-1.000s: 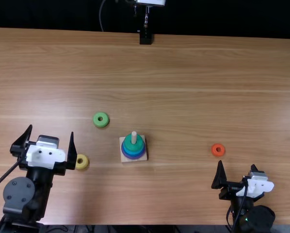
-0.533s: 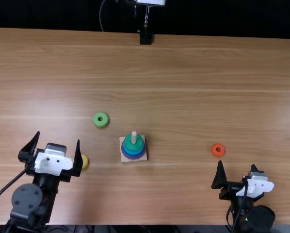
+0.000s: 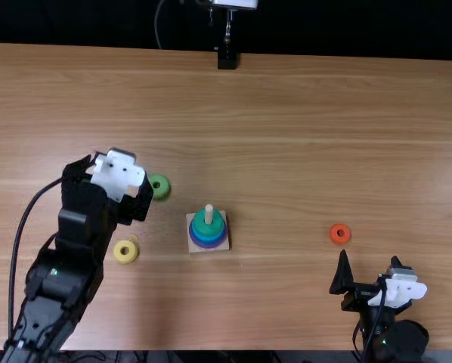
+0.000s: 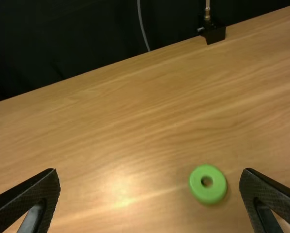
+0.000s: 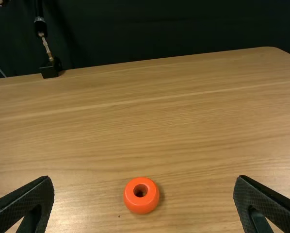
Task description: Build the Hanoi tower: stack the rings onto the peg from bottom to top in this color order: purple, dark blue, light blue, dark green, light green, yellow, orange.
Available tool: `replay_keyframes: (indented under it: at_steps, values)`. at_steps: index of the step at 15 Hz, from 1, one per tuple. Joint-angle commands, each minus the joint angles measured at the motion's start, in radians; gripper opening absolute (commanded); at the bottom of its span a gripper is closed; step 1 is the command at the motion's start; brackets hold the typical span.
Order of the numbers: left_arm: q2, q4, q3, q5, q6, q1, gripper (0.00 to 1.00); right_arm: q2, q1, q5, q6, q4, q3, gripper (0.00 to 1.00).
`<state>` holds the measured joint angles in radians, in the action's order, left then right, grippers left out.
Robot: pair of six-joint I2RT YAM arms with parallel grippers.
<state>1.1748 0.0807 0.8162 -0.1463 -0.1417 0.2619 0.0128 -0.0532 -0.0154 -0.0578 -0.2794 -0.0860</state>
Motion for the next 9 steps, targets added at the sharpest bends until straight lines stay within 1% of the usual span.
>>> replay_keyframes:
  at_steps: [1,2,3,4,5,6,7,8,9]
  values:
    - [0.100,-0.003,0.113,0.034,0.052,0.003,1.00,-0.013,-0.007,-0.012,-0.003,-0.077,0.072,1.00]
    - [0.166,-0.009,0.161,0.043,0.090,0.003,1.00,-0.013,-0.007,-0.010,-0.003,-0.077,0.072,1.00]
    - [0.221,-0.009,0.195,0.062,0.155,0.000,1.00,-0.013,-0.007,-0.012,-0.003,-0.077,0.072,1.00]
    - [0.267,-0.009,0.216,0.117,0.252,-0.020,1.00,-0.013,-0.007,-0.010,-0.003,-0.077,0.072,1.00]
    - [0.307,-0.009,0.222,0.205,0.329,-0.044,1.00,-0.013,-0.007,-0.012,-0.003,-0.077,0.072,1.00]
    - [0.352,0.011,0.242,0.242,0.366,-0.047,1.00,-0.013,-0.007,-0.012,-0.003,-0.077,0.072,1.00]
    - [0.399,0.043,0.282,0.242,0.368,-0.050,1.00,-0.013,-0.007,-0.012,-0.003,-0.077,0.072,1.00]
    - [0.457,0.162,0.331,0.233,0.361,-0.047,1.00,-0.013,-0.007,-0.012,-0.003,-0.077,0.072,1.00]
    - [0.513,0.313,0.396,0.192,0.350,-0.043,1.00,-0.013,-0.007,-0.012,-0.003,-0.077,0.072,1.00]
